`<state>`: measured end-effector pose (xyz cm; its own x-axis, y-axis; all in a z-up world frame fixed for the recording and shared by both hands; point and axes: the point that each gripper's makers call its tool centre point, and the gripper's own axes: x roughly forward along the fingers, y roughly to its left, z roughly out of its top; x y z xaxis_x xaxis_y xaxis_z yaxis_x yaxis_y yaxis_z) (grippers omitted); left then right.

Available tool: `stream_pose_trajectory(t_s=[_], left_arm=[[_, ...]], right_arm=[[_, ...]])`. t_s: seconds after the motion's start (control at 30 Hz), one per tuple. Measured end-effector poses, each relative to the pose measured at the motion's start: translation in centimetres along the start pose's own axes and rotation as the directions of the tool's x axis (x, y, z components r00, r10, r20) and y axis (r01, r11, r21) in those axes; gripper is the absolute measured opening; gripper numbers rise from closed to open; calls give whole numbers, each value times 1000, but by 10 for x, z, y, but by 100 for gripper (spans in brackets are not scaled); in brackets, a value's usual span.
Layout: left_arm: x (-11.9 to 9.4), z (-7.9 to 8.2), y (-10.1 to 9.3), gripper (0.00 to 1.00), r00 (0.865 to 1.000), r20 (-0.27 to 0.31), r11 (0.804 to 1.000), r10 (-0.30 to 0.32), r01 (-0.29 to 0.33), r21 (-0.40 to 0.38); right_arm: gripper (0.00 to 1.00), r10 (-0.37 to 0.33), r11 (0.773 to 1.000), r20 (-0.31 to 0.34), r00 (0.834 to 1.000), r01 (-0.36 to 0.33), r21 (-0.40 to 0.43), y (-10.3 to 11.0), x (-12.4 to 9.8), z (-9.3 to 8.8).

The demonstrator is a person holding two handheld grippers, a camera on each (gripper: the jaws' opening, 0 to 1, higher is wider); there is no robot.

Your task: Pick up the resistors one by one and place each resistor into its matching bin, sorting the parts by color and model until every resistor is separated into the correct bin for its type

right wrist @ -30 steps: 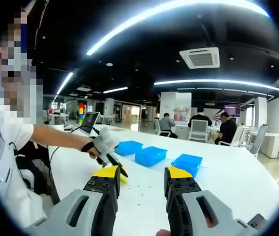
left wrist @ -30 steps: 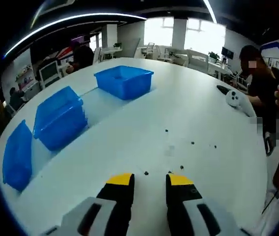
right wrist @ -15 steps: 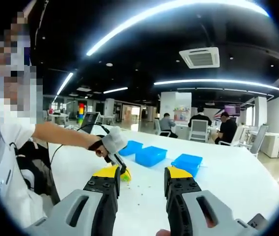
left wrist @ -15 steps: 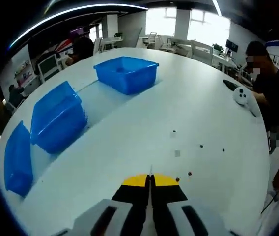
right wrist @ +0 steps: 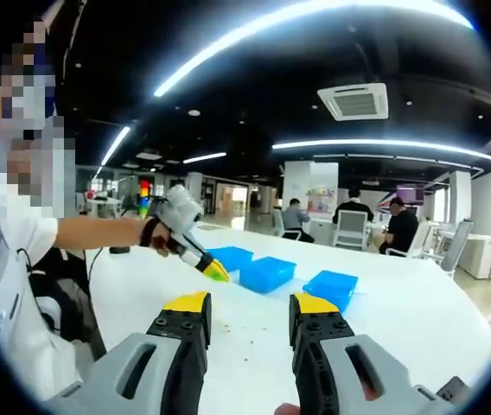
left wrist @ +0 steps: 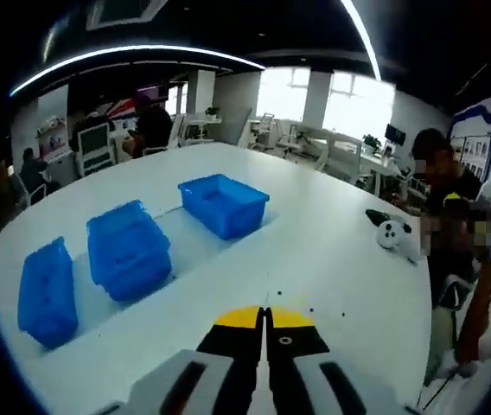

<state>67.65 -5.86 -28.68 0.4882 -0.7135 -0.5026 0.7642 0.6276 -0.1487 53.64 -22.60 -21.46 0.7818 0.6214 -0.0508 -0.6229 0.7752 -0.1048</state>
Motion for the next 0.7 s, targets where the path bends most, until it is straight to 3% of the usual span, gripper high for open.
stream_pose_trajectory(t_s=[0.1,0.17,0.33,0.37,0.43,0.57,0.7], left_arm=[[-29,8,2,4,995,101,1000,19,-17,-17],[-50,11,0,4,984,176,999,17,-11,-35],[-100,8,-1,4,940,339,999,37,-31,-22],[-105,-1,-1,5,943,329,999,41,-32,-32],[-119,-6,8,5,920,383,996,85,-68,-57],[-143,-17,11,5,879,464,991,111,-65,-114],[-157,-28,15,5,859,488,986,152,-96,-139]], right_arm=[[38,3,1000,-3,1000,-3,0,1,1,-1],[38,4,1000,-4,1000,-4,1,1,2,-1],[40,25,1000,15,1000,-25,9,5,3,2],[41,40,999,31,999,-41,17,8,3,5],[43,59,998,45,997,-60,24,11,2,8],[44,87,996,34,996,-87,-6,19,1,8],[45,93,996,13,996,-93,-15,20,0,4]])
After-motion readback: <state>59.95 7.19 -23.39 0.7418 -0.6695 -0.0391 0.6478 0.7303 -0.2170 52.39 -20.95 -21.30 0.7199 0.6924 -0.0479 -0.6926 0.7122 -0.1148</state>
